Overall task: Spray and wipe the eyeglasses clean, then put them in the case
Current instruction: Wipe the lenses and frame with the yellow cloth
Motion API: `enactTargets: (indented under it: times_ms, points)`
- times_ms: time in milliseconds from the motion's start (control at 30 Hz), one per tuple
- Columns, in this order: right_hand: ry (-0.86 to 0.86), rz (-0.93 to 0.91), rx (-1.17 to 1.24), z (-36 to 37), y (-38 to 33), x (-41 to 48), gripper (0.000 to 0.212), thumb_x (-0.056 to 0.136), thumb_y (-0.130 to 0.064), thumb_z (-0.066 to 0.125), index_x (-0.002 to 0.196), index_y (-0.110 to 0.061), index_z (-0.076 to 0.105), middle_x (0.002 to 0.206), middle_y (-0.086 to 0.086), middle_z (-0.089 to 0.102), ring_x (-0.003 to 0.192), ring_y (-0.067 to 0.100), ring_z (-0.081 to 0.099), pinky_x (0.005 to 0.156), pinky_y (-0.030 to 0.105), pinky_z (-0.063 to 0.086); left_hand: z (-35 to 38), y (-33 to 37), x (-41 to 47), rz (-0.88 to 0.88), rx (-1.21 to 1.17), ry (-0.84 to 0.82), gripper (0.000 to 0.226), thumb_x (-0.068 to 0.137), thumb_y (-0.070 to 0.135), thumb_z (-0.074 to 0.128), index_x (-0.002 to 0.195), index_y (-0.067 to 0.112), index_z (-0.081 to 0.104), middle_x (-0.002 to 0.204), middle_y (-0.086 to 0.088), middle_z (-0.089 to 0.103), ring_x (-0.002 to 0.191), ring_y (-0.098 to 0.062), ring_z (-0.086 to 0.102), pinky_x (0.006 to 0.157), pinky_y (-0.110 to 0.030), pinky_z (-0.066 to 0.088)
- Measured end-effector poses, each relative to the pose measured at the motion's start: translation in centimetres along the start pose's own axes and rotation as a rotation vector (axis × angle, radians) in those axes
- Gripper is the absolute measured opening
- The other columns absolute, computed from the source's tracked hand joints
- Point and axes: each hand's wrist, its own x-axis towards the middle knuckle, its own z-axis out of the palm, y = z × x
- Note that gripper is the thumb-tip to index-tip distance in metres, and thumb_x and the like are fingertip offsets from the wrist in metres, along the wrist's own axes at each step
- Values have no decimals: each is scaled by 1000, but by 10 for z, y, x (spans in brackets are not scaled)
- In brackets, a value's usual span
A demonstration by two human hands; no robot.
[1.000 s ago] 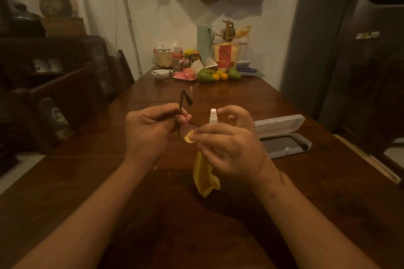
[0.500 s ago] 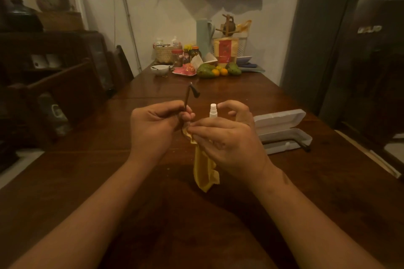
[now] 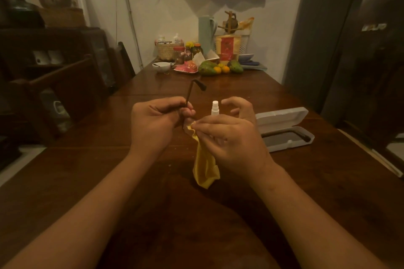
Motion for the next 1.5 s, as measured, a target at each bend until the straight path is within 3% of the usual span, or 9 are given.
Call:
enactTargets:
  times_ms: [167,367,500,667,833,967,1100,1333,1500]
  points:
    - [-72,-117,55,-4,2,0,25,89,-30,68,113,-28,75,116,-15,71,130,23,36,94,34,31,0,1,2,-41,-35,1,30,81,-15,63,85,12,74,69,3,74,74,-26,74,66,-33,62]
    - [-54,-40,38,-8,8,-1,23,82,-23,76,105,-26,79,107,-14,74,125,24,38,87,41,38,-3,3,2,-27,-39,-11,28,80,-14,65,90,10,73,70,5,75,76,-27,74,68,-33,62]
    - [-67,-81,-14,-5,5,1,29,88,-29,68,117,-29,73,118,-14,71,131,29,38,92,46,37,-2,3,2,-33,-41,-7,27,81,-13,65,88,11,74,70,3,75,73,-26,74,65,-31,62]
    - [-144,-86,32,-2,6,0,33,93,-33,58,125,-31,68,128,-16,65,135,25,32,98,38,29,-3,2,2,-58,-19,-19,22,81,-11,66,84,9,74,70,0,75,72,-25,74,62,-29,61]
    - [-74,-31,-4,-6,6,1,26,88,-35,64,110,-29,76,112,-15,73,126,27,41,87,47,41,-4,3,2,-52,3,-29,24,81,-9,67,82,14,74,72,3,76,75,-24,75,66,-31,61]
    - [-47,-24,-18,-3,1,0,29,89,-33,64,116,-28,73,116,-14,71,133,28,36,93,49,39,-3,3,1,-31,-2,-23,24,81,-9,67,85,14,74,72,4,75,74,-24,75,64,-28,61]
    - [-78,-122,6,0,-2,-1,34,93,-34,57,124,-26,69,128,-12,67,140,23,28,104,42,29,-1,2,1,-71,-20,-10,23,81,-10,67,80,12,74,68,2,75,71,-21,74,64,-29,61]
    - [-45,-62,-17,-4,3,0,27,91,-38,61,114,-31,74,115,-16,71,129,28,40,90,47,38,-3,3,3,-64,-21,-2,20,81,-9,67,86,10,74,74,-3,75,75,-28,74,64,-33,62]
    - [-15,-85,-69,2,-5,-2,31,93,-39,61,119,-28,71,119,-13,70,135,27,36,100,49,33,0,4,2,-80,-30,-22,18,80,-8,68,81,9,74,71,-1,75,70,-21,73,62,-28,60]
